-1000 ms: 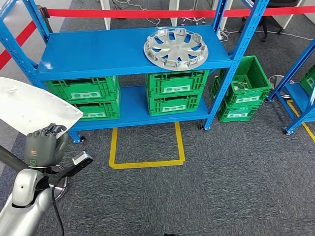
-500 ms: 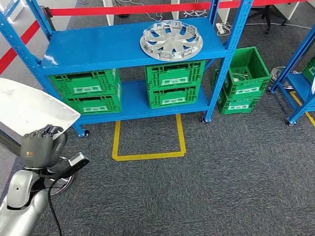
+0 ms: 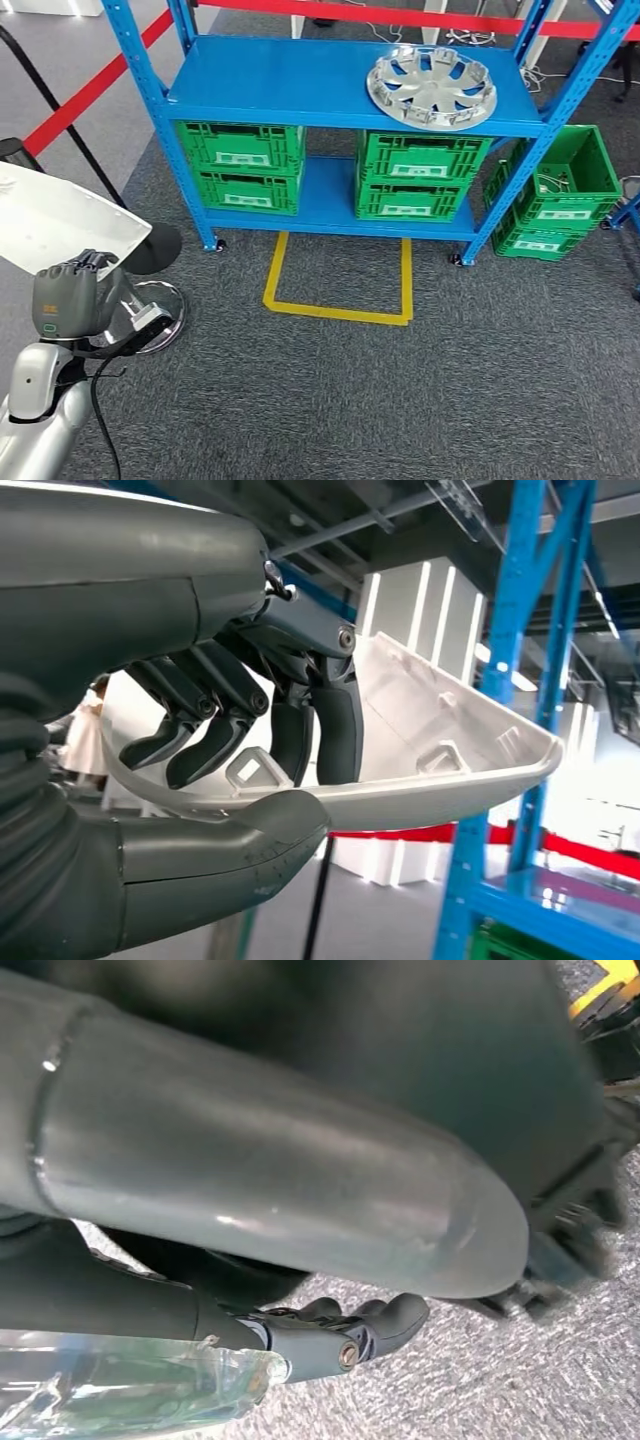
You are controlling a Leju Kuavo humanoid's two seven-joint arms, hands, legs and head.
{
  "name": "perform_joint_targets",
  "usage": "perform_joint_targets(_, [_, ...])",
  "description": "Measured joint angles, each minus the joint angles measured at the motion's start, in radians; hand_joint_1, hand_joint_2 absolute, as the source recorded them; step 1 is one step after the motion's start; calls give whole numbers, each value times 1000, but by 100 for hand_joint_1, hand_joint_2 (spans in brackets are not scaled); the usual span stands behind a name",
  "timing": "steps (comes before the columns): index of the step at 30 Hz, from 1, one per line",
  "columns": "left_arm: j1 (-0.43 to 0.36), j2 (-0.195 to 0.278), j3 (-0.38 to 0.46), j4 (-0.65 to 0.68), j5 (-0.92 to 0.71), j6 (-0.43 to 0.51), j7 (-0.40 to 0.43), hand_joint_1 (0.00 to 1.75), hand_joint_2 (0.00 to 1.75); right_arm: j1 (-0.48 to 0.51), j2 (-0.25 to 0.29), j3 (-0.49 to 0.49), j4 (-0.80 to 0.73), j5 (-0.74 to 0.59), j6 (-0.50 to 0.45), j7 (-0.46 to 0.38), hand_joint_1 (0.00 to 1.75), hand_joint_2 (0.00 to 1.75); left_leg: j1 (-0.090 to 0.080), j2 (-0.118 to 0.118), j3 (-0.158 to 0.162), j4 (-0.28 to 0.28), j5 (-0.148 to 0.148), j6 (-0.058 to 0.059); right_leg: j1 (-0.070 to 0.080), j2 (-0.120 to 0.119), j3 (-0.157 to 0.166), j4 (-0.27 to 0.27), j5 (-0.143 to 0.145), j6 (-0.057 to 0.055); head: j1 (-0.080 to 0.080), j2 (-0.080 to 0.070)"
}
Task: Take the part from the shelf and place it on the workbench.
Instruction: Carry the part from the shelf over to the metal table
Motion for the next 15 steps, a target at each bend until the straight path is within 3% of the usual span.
perform_joint_targets(1, [0, 0, 0, 1, 0, 0, 0, 175, 175, 0, 0, 0, 0, 0, -1, 0, 0, 0, 0, -14, -1, 0, 2, 0, 0, 3, -2, 1, 14, -1, 0, 0])
perform_joint_targets(2, [0, 0, 0, 2, 1, -1, -1, 175, 175, 0, 0, 0, 0, 0, -1, 0, 0, 0, 0, -28, -1, 1, 4, -2, -1, 7, 17, -41, 47, -3, 0, 0])
perform_joint_targets(4, [-3, 0, 1, 2, 2, -2, -1, 175, 175, 0, 0, 1, 0, -1, -1, 0, 0, 0, 0, -56, -3, 2, 7, -7, -7, 46, 80, -180, 118, -6, 0, 0])
perform_joint_targets(5, [-6, 0, 1, 2, 2, -2, -2, 175, 175, 0, 0, 1, 0, -2, -1, 0, 0, 0, 0, -69, -8, 5, 10, -11, -11, 68, 108, -238, 136, -6, -1, 0])
perform_joint_targets(7, [-10, 1, 2, 2, 3, -2, -2, 175, 175, 0, 0, 1, 0, -4, 0, 0, 0, 0, 2, -91, -23, 8, 20, -24, -14, 90, 125, -277, 138, -5, -2, 0])
perform_joint_targets(9, [-9, 4, 4, 3, 4, -3, -3, 175, 175, -1, 1, 1, 0, -6, 0, 1, 0, 0, 6, -102, -36, 9, 27, -38, -14, 70, 121, -279, 143, -12, -2, 0])
perform_joint_targets(11, [-9, 9, 7, 4, 8, -5, -4, 175, 175, -1, 2, 1, 0, -8, 2, -6, 0, 0, 2, -61, -56, 45, 0, -49, -17, 46, 118, -284, 151, -24, -7, 0])
perform_joint_targets(13, [-13, 12, 8, 4, 18, -12, -5, 175, 175, 2, 1, 1, 0, -14, 6, -18, 0, 0, 0, -7, -108, 160, -66, -57, -17, 19, 113, -285, 155, -31, -15, 0])
perform_joint_targets(15, [-13, 13, 8, 4, 29, -20, -5, 175, 175, 6, -3, 1, 0, -18, 10, -27, 0, 0, 2, 8, -157, 279, -111, -63, -16, -11, 109, -285, 157, -33, -16, 0])
